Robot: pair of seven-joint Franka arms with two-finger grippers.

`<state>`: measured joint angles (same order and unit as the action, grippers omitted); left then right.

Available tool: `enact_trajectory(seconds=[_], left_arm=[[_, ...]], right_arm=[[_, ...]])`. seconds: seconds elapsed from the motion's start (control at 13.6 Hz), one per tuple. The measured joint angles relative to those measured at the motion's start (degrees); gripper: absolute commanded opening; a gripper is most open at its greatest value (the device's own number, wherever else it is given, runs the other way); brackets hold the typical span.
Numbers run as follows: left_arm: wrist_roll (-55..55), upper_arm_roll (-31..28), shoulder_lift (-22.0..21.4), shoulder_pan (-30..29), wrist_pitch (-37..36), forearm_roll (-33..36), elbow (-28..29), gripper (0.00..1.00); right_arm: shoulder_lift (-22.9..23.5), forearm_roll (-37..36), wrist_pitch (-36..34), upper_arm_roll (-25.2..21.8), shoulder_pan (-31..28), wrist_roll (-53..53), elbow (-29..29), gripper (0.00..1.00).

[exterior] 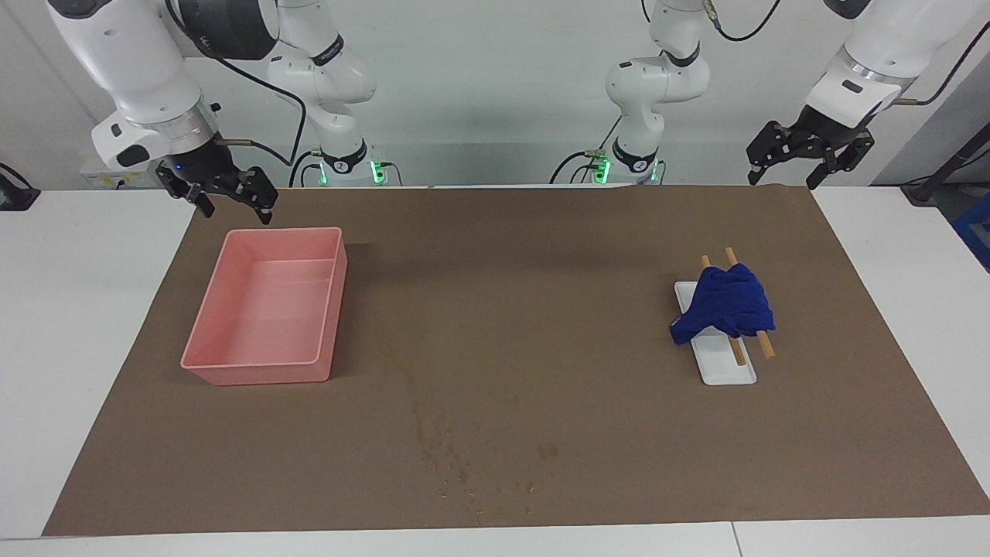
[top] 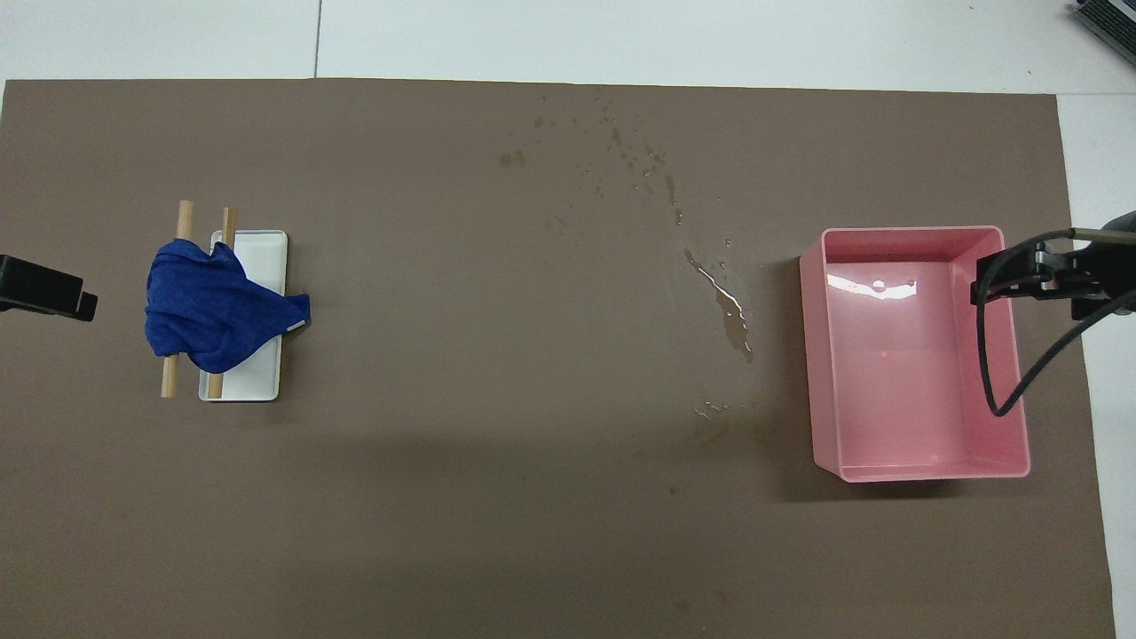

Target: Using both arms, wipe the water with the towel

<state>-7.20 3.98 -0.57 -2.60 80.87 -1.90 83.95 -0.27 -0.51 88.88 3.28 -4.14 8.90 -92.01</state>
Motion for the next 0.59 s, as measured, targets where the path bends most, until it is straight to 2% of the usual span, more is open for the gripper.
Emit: enact_trajectory(seconds=[0.59], left_arm=[[0.0,0.0,-0.06,0.0,0.54,0.0,0.06,1.0]], right_arm=[[0.0,0.0,0.0,0.0,0.0,0.0,0.0,1.0]])
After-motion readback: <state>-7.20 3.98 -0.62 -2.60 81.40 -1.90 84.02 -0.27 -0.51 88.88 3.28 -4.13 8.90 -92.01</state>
